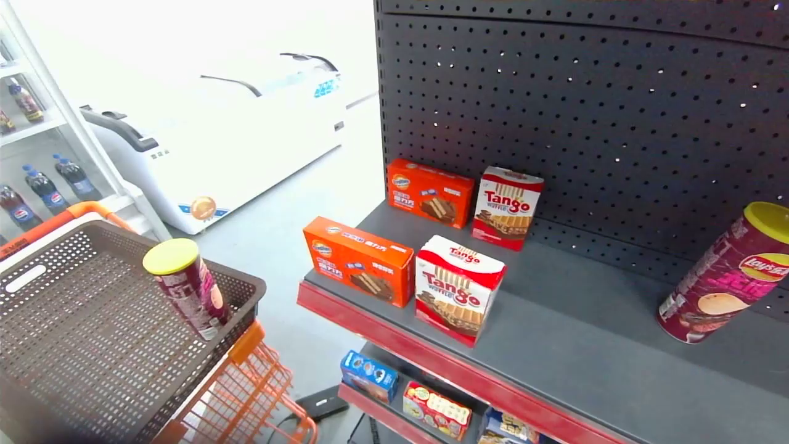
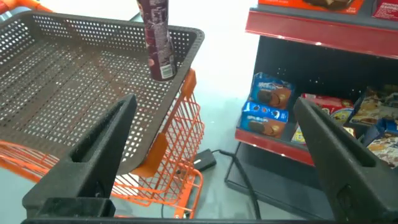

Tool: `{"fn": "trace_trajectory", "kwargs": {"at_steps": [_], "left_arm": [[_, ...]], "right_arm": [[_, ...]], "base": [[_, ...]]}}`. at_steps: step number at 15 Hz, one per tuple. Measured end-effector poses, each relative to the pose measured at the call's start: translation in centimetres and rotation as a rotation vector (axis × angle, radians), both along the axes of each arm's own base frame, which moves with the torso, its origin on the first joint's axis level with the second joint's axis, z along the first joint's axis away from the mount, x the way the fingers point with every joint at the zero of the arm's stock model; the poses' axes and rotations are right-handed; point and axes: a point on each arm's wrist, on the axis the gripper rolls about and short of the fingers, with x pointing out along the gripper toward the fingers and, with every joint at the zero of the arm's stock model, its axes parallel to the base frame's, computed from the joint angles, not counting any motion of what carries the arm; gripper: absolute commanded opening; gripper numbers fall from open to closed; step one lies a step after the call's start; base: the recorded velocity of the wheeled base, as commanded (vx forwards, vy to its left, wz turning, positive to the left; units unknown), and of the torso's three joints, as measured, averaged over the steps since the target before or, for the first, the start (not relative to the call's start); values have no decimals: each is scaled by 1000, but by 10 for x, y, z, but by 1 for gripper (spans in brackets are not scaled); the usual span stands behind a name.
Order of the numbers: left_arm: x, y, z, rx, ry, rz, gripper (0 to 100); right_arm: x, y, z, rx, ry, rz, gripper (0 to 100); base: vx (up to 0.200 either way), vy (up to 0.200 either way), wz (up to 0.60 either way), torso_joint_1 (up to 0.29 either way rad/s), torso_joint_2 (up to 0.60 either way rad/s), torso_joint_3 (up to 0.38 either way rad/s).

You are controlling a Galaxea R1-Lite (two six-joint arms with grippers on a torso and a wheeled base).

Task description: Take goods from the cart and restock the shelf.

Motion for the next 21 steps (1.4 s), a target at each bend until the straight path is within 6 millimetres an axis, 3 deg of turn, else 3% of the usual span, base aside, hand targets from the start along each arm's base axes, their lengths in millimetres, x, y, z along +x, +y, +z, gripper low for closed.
{"fn": "trace_trajectory", "kwargs": {"at_steps": [8,13,17,21], "left_arm": [[0,0,1,-1,2,23,100],[5,2,33,3,81,91,100],[52,4,67,20,285,157,100],[112,6,84,6,329,188,100]], "right_arm": [[0,0,0,0,0,-1,100],[0,0,0,0,-1,-1,100],[0,0,0,0,0,-2,100],[0,0,0,0,0,-2,100]], "base": [[0,0,0,0,0,0],[0,0,0,0,0,0],[0,0,0,0,0,0],[0,0,0,0,0,0]]}}
